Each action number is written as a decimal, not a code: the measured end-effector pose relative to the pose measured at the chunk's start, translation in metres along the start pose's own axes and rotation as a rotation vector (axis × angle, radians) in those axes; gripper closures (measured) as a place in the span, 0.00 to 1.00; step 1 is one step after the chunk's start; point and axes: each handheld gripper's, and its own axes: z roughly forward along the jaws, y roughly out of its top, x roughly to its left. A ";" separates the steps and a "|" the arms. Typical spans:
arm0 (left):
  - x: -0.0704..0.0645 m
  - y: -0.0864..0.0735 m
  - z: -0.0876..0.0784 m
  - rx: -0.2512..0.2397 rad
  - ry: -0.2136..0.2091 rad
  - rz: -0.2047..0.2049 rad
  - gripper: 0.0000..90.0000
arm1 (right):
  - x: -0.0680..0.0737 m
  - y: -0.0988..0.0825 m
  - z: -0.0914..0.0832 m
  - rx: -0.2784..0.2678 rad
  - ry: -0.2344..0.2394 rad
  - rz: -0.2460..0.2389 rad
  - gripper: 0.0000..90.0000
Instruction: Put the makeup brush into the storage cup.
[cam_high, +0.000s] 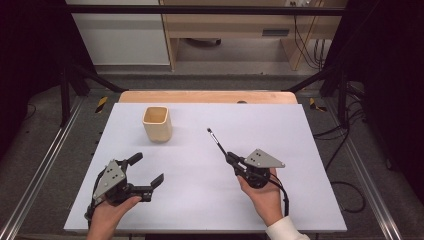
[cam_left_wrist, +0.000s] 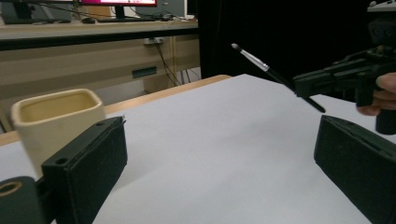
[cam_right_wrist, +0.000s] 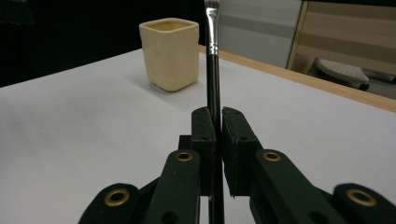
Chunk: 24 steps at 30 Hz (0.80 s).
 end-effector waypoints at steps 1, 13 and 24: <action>-0.004 0.002 0.002 0.004 -0.004 -0.002 0.03 | 0.002 0.001 0.000 -0.007 -0.002 -0.003 0.93; -0.031 0.013 0.035 0.027 -0.036 0.002 0.05 | 0.011 0.003 -0.002 -0.038 -0.006 -0.032 0.93; -0.038 0.029 0.067 0.051 -0.068 0.044 0.05 | 0.018 0.003 0.003 -0.036 0.002 -0.050 0.93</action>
